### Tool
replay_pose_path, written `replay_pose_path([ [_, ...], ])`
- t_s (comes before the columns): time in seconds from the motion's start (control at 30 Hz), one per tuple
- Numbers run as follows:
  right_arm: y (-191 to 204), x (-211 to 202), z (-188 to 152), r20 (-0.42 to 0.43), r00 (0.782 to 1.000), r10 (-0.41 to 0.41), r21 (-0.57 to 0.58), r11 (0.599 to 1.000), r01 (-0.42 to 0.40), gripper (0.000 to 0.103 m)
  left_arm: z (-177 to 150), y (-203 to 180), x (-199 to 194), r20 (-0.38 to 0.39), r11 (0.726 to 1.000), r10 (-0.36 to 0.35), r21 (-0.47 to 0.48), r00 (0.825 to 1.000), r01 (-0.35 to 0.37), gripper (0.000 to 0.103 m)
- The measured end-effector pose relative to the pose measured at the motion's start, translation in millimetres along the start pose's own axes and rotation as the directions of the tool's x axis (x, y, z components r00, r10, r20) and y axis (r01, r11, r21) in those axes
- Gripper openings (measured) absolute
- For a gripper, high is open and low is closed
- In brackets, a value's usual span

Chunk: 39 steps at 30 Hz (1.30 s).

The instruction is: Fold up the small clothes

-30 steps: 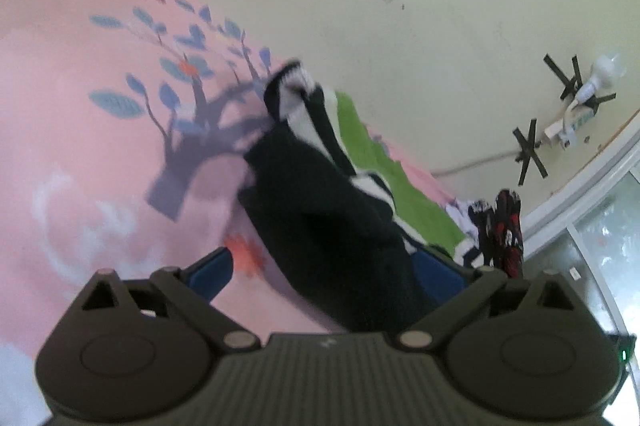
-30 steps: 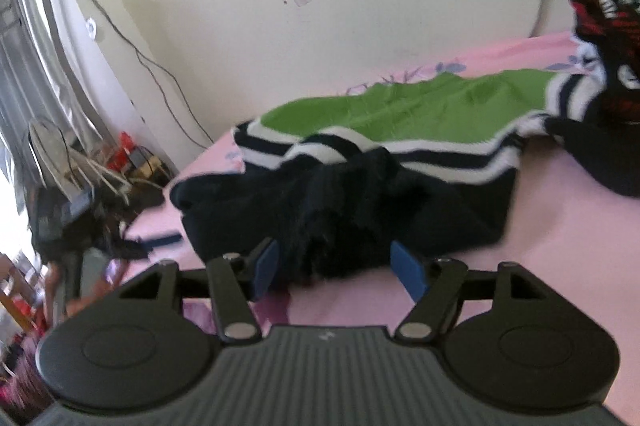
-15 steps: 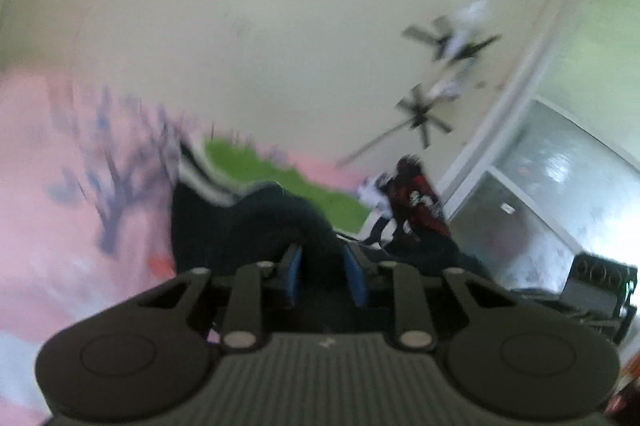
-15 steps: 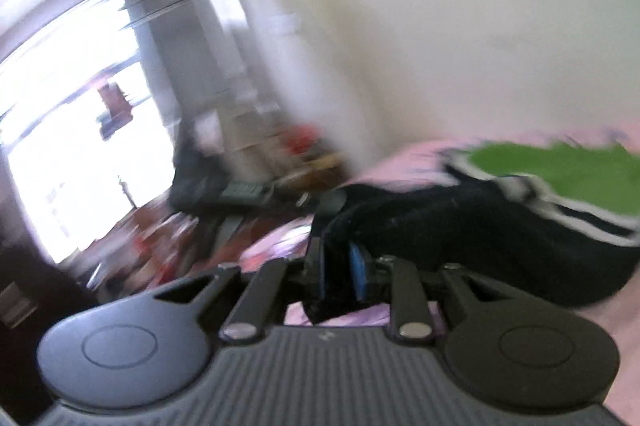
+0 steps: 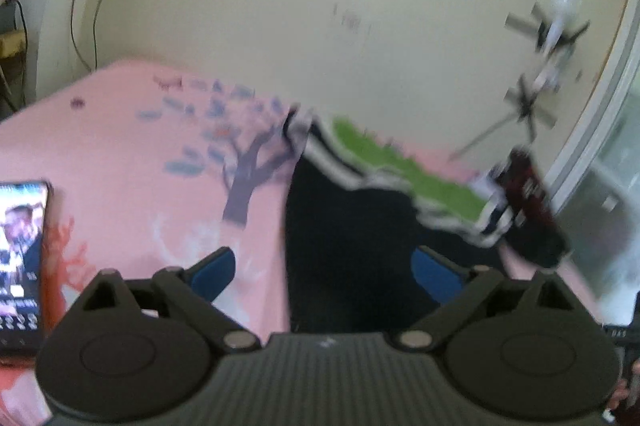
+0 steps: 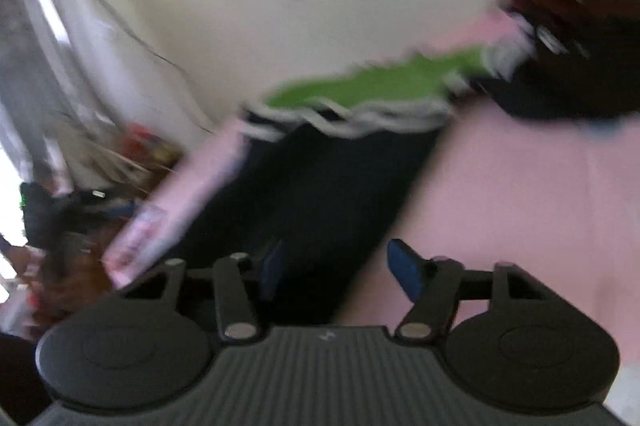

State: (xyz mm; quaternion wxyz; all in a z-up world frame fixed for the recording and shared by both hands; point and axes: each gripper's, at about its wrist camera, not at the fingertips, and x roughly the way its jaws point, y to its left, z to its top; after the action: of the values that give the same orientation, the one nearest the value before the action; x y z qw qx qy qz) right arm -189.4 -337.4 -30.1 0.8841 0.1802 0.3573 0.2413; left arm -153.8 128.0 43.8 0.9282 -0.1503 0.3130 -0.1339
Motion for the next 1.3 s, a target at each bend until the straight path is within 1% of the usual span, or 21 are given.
replay_pose_path([
  [0.13, 5, 16, -2, 0.019, 1.000, 0.024, -0.020, 1.000, -0.024, 0.054, -17, 6, 26, -0.110, 0.999, 0.036, -0.004, 0.993, -0.037, 0.089],
  [0.17, 9, 23, -1, 0.009, 0.999, 0.035, -0.035, 0.999, -0.035, 0.048, -21, 6, 31, -0.132, 0.999, 0.035, -0.008, 0.991, -0.036, 0.085],
  [0.2, 14, 31, 1, -0.002, 0.999, 0.049, -0.047, 0.998, -0.049, 0.041, -25, 5, 35, -0.148, 0.999, 0.030, -0.007, 0.988, -0.031, 0.070],
  [0.27, 29, 42, 3, -0.010, 0.999, 0.033, -0.094, 0.995, -0.033, 0.010, -31, -3, 34, -0.132, 0.998, 0.050, 0.051, 0.990, -0.043, 0.038],
  [0.3, 35, 46, 6, -0.010, 0.999, 0.033, -0.108, 0.994, -0.034, 0.009, -32, -6, 37, -0.148, 0.997, 0.044, 0.062, 0.988, -0.035, 0.021],
  [0.4, 53, 42, 24, 0.051, 0.997, 0.062, -0.133, 0.990, -0.055, 0.006, -28, -7, 27, -0.113, 0.993, 0.081, 0.094, 0.990, -0.071, 0.017],
  [0.5, 63, 10, 37, 0.128, 0.991, 0.041, -0.183, 0.983, -0.017, 0.005, -19, 0, 9, -0.081, 0.991, 0.117, 0.081, 0.990, -0.110, 0.017],
  [0.6, 58, -22, 46, 0.109, 0.993, -0.052, -0.215, 0.974, 0.075, 0.004, -15, 2, 0, -0.110, 0.994, 0.083, 0.075, 0.990, -0.075, 0.017],
  [0.73, 44, -37, 37, 0.042, 0.984, -0.171, -0.238, 0.955, 0.176, 0.008, -22, -9, 10, -0.176, 0.987, 0.106, 0.134, 0.979, -0.083, 0.026],
  [0.77, 40, -37, 33, 0.023, 0.986, -0.165, -0.220, 0.961, 0.166, 0.031, -24, -10, 13, -0.179, 0.985, 0.116, 0.144, 0.977, -0.091, 0.030],
  [0.8, 35, -37, 29, 0.005, 0.988, -0.152, -0.184, 0.971, 0.150, 0.041, -26, -9, 14, -0.178, 0.985, 0.121, 0.142, 0.977, -0.096, 0.038],
  [0.83, 30, -35, 24, -0.008, 0.991, -0.137, -0.150, 0.980, 0.134, 0.065, -26, -8, 15, -0.176, 0.987, 0.119, 0.130, 0.977, -0.096, 0.045],
  [0.87, 28, -34, 19, -0.017, 0.993, -0.115, -0.130, 0.985, 0.112, 0.073, -26, -7, 16, -0.174, 0.990, 0.107, 0.111, 0.979, -0.088, 0.046],
  [0.93, 26, -27, 13, -0.040, 0.996, -0.084, -0.120, 0.990, 0.079, 0.073, -25, -6, 16, -0.168, 0.995, 0.073, 0.083, 0.983, -0.060, 0.049],
  [1.03, 28, -12, 6, -0.075, 0.995, -0.067, -0.104, 0.993, 0.059, 0.073, -24, -9, 20, -0.167, 0.996, 0.051, 0.082, 0.985, -0.038, 0.050],
  [1.1, 29, -2, 3, -0.101, 0.992, -0.077, -0.106, 0.992, 0.066, 0.063, -28, -14, 26, -0.184, 0.995, 0.050, 0.092, 0.982, -0.033, 0.046],
  [1.13, 31, 1, 2, -0.100, 0.989, -0.110, -0.126, 0.987, 0.097, 0.045, -32, -15, 28, -0.191, 0.995, 0.045, 0.097, 0.980, -0.027, 0.042],
  [1.17, 34, 1, 2, -0.096, 0.982, -0.162, -0.160, 0.976, 0.145, 0.020, -35, -18, 27, -0.184, 0.993, 0.046, 0.112, 0.982, -0.025, 0.038],
  [1.2, 36, 1, 3, -0.102, 0.973, -0.206, -0.186, 0.965, 0.185, 0.015, -39, -22, 26, -0.188, 0.991, 0.045, 0.136, 0.981, -0.019, 0.023],
  [1.23, 34, -1, 5, -0.114, 0.965, -0.235, -0.189, 0.959, 0.212, 0.013, -42, -25, 24, -0.197, 0.987, 0.040, 0.159, 0.980, -0.008, 0.016],
  [1.3, 31, -3, 6, -0.136, 0.947, -0.290, -0.215, 0.942, 0.258, 0.013, -47, -29, 19, -0.199, 0.981, 0.033, 0.193, 0.979, 0.006, 0.018],
])
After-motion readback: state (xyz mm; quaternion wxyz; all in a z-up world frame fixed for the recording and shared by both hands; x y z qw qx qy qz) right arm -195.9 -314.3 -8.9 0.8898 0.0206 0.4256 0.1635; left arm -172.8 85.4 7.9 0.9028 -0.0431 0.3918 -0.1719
